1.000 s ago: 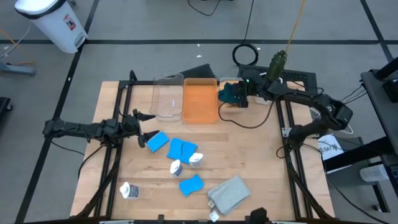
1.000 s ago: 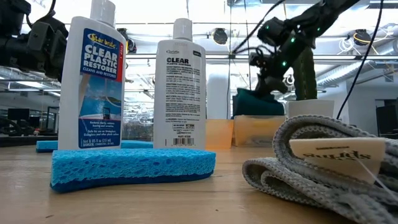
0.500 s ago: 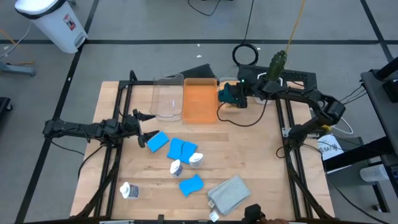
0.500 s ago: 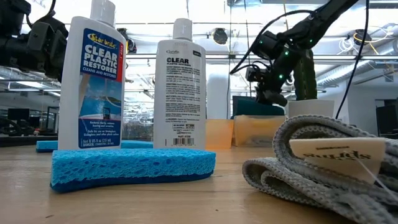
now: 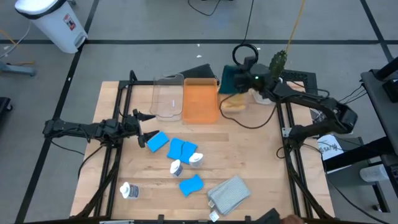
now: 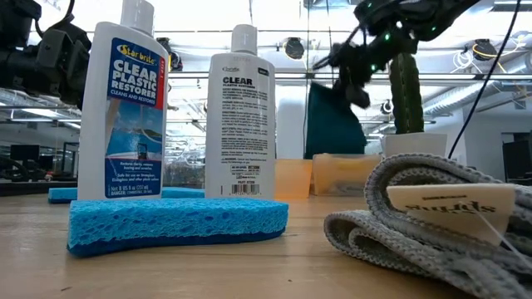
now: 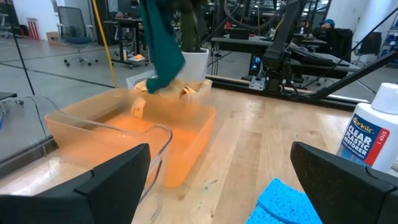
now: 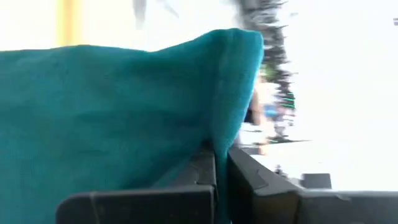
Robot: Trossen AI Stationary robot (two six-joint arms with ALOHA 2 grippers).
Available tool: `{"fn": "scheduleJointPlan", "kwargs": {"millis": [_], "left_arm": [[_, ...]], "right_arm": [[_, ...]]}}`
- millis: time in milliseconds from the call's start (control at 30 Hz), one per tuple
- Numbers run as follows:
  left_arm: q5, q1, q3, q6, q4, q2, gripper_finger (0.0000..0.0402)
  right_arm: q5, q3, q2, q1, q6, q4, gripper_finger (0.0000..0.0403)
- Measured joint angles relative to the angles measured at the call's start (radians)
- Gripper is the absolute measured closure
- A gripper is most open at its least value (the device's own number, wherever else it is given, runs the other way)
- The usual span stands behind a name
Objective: Pick & Place Kitchen Items
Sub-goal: Put the blue microfiber cloth into the white bin
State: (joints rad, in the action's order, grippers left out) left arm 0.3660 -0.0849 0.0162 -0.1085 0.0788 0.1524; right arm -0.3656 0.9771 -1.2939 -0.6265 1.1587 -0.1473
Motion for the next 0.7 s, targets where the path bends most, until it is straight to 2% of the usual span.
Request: {"fn": "scheduleJointPlan", "kwargs": {"millis": [167,500,700], "left_arm": [[0.0,0.0,0.0,0.0,0.0,0.0,0.0007],[0.0,0.0,0.0,0.0,0.0,0.0,0.0007],[0.0,0.0,0.0,0.0,0.0,0.0,0.0007]], "right_arm": [[-0.031,0.0,0.018,-0.01,0.125,-0.197,0.0403],[-0.025,0.0,0.028,-0.017,0.136,-0.088,0.0403],[-0.023,0.0,0.028,-0.038,0.168,-0.088,0.0403]]}}
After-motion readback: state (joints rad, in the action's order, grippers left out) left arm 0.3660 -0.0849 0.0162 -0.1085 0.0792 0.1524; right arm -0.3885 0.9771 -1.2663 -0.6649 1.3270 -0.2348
